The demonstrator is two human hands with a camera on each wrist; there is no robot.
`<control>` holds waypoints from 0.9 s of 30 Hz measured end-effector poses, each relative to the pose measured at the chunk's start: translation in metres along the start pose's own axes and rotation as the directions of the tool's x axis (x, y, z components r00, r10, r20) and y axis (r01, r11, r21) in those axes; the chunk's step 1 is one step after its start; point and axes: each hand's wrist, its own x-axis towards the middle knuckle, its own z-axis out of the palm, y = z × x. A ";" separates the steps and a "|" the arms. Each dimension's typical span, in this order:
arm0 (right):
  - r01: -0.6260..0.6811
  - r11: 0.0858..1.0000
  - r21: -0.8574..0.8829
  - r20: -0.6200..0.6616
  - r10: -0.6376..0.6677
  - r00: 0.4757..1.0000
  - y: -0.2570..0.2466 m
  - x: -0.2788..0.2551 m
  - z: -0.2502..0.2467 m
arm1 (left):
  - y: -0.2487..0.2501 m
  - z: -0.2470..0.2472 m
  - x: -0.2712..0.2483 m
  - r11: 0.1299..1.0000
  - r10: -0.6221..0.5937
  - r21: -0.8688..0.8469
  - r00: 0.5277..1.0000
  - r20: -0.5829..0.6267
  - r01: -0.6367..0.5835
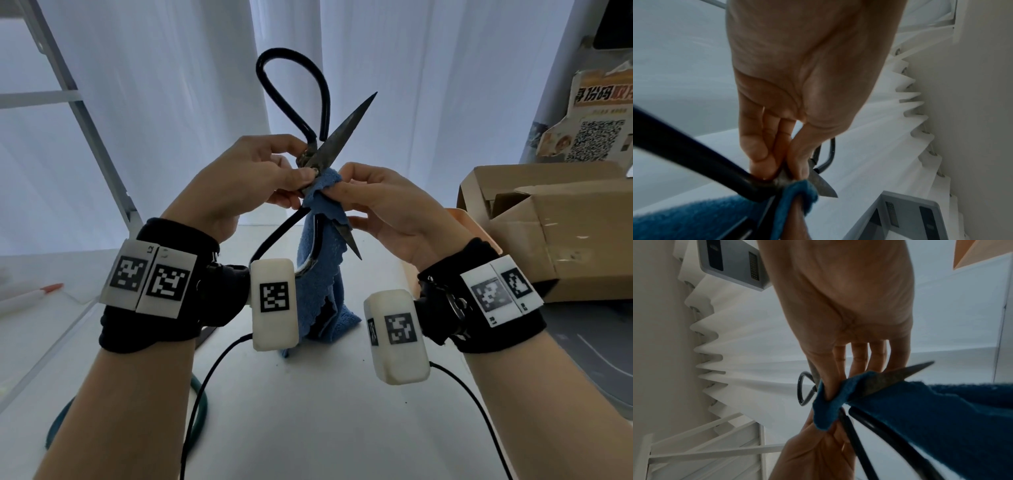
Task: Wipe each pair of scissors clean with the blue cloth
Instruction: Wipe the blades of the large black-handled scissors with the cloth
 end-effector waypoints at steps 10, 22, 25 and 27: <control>0.014 1.000 0.019 -0.016 -0.014 1.000 0.002 0.002 0.007 | 0.000 -0.005 -0.001 0.995 0.030 -0.096 0.999 0.018 -0.028; 0.010 0.994 -0.105 -0.026 -0.013 1.000 -0.003 0.001 0.001 | -0.003 -0.001 0.002 0.995 0.016 -0.101 0.999 -0.033 -0.019; -0.002 0.990 -0.143 -0.007 0.001 1.000 -0.005 0.000 -0.004 | -0.004 0.000 0.003 0.996 0.013 -0.085 0.999 -0.038 -0.016; -0.004 0.987 -0.161 -0.038 -0.002 0.999 -0.004 0.000 -0.004 | -0.004 0.001 0.003 0.997 0.018 -0.077 0.999 -0.036 -0.021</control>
